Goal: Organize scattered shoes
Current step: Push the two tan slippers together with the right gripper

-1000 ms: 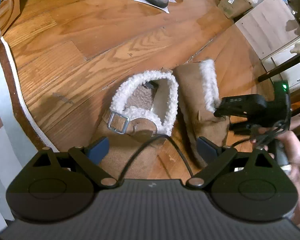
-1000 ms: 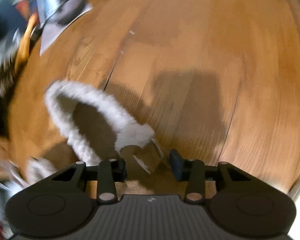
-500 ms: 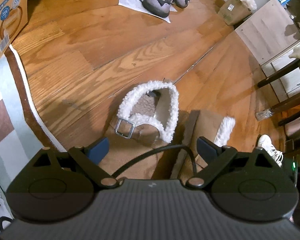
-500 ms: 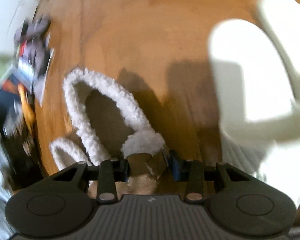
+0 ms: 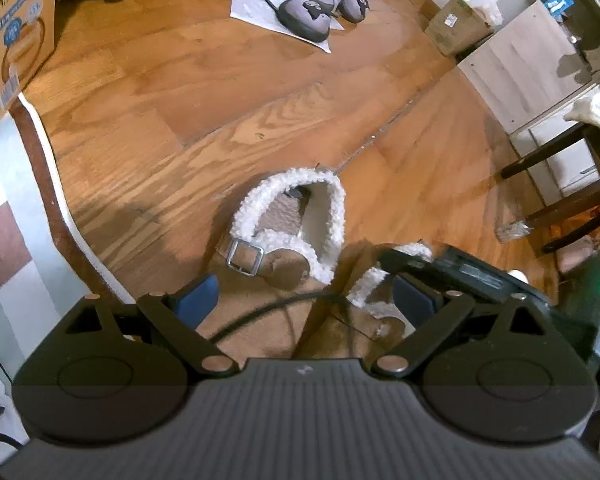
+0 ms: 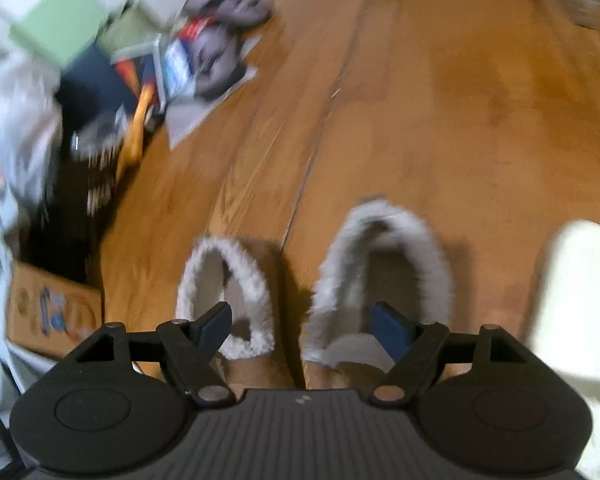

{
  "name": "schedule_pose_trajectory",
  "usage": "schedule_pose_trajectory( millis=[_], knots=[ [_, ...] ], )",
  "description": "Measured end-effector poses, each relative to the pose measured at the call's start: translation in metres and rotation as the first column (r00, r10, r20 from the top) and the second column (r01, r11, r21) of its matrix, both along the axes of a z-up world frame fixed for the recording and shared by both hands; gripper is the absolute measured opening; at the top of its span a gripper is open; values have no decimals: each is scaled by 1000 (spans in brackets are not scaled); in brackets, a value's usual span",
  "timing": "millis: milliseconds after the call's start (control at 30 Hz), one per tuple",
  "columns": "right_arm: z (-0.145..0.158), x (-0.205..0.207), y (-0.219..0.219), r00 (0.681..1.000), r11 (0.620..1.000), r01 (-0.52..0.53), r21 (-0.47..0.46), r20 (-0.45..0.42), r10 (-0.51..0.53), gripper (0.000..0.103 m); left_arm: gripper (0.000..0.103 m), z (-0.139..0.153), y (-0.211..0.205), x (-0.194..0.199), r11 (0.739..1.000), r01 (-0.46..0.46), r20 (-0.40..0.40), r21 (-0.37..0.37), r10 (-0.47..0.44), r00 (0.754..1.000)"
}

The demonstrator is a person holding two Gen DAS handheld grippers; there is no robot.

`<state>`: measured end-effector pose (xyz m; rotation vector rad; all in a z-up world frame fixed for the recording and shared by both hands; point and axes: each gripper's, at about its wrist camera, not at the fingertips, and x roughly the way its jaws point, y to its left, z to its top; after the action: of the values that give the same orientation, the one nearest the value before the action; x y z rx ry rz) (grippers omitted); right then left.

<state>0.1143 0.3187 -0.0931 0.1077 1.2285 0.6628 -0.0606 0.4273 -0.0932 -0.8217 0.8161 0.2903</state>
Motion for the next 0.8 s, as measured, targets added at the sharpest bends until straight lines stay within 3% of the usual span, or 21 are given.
schedule_pose_trajectory(
  millis=[133, 167, 200, 300, 333, 433, 667, 733, 800],
  knots=[
    [-16, 8, 28, 999, 996, 35, -82, -6, -36, 82, 95, 1, 9, -9, 999, -42, -13, 19, 42, 999],
    [-25, 12, 34, 998, 995, 63, -74, -28, -65, 91, 95, 0, 11, -11, 999, -53, -14, 14, 53, 999],
    [-30, 15, 42, 997, 993, 68, -94, -22, -70, 93, 95, -3, 14, -12, 998, -65, -16, 5, 65, 998],
    [-38, 1, 60, 993, 978, 7, -208, 117, 17, 84, 95, -11, 20, -11, 996, -84, -39, -15, 84, 996],
    [-38, -6, 64, 982, 973, -10, -232, 182, 54, 72, 95, -13, 20, -10, 997, -80, -47, -12, 79, 996],
    [-33, -16, 54, 962, 982, -53, -183, 253, 99, 14, 95, -15, 19, -7, 998, -69, -54, -9, 69, 996],
    [-23, 5, 15, 968, 985, -16, -172, 242, 58, 14, 95, -14, 11, 2, 1000, -20, -45, -8, 20, 999],
    [-18, 13, 2, 978, 987, 58, -152, 205, -26, 15, 95, -14, 7, 6, 1000, -3, -42, -12, 3, 999],
    [-13, 20, -12, 980, 982, 130, -134, 165, -107, 22, 95, -13, 2, 11, 1000, 15, -47, -9, -16, 999]
  ],
)
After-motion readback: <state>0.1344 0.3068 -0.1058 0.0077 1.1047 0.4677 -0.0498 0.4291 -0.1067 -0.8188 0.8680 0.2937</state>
